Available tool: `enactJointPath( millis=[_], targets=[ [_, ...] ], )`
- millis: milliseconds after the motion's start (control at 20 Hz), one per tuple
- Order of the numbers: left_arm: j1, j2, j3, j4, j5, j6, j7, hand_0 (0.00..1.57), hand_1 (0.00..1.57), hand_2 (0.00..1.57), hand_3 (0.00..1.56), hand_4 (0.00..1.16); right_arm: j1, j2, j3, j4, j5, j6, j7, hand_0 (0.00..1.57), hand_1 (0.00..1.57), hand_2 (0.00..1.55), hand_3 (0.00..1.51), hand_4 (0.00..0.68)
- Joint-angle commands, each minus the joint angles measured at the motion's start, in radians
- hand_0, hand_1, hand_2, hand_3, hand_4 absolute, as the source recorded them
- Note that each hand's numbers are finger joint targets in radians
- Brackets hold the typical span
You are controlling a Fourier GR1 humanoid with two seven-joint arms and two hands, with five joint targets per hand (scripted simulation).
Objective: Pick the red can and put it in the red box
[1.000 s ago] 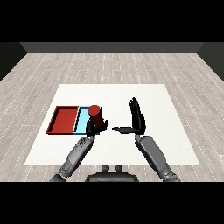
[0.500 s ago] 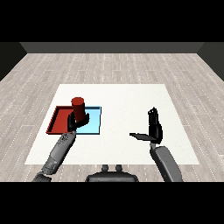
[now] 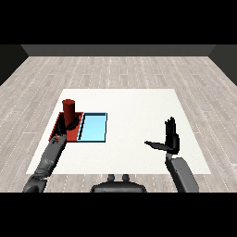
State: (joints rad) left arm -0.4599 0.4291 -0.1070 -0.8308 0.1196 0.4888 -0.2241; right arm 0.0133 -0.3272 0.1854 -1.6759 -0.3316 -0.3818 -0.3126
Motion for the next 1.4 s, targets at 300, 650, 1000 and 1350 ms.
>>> enactJointPath(
  millis=[300, 650, 1000, 1350],
  targets=[
    [-0.239, -0.034, 0.068, 0.557, -0.075, 0.026, -0.074, 1.57, 1.57, 1.53, 1.46, 1.03, -0.101, 0.038, -0.032, 0.204, 0.008, 0.036, -0.028, 0.00, 0.00, 0.00, 0.00, 0.000],
    [-0.274, -0.043, 0.047, 0.740, -0.109, 0.019, 0.097, 0.59, 0.59, 0.63, 0.41, 0.78, -0.169, 0.049, -0.064, 0.266, 0.006, 0.034, -0.042, 0.00, 0.00, 0.00, 0.00, 0.000],
    [-0.239, 0.010, 0.118, 0.799, -0.050, -0.051, 0.134, 1.49, 1.49, 1.34, 0.00, 0.65, -0.160, 0.062, -0.076, 0.283, -0.003, 0.048, -0.053, 0.00, 0.00, 0.00, 0.00, 0.000],
    [-0.284, 0.012, 0.077, 0.805, -0.096, -0.093, 0.175, 0.00, 0.00, 0.00, 0.00, 0.00, -0.167, 0.090, -0.080, 0.319, -0.004, 0.079, -0.112, 0.00, 0.00, 0.00, 0.00, 0.000]
  ],
)
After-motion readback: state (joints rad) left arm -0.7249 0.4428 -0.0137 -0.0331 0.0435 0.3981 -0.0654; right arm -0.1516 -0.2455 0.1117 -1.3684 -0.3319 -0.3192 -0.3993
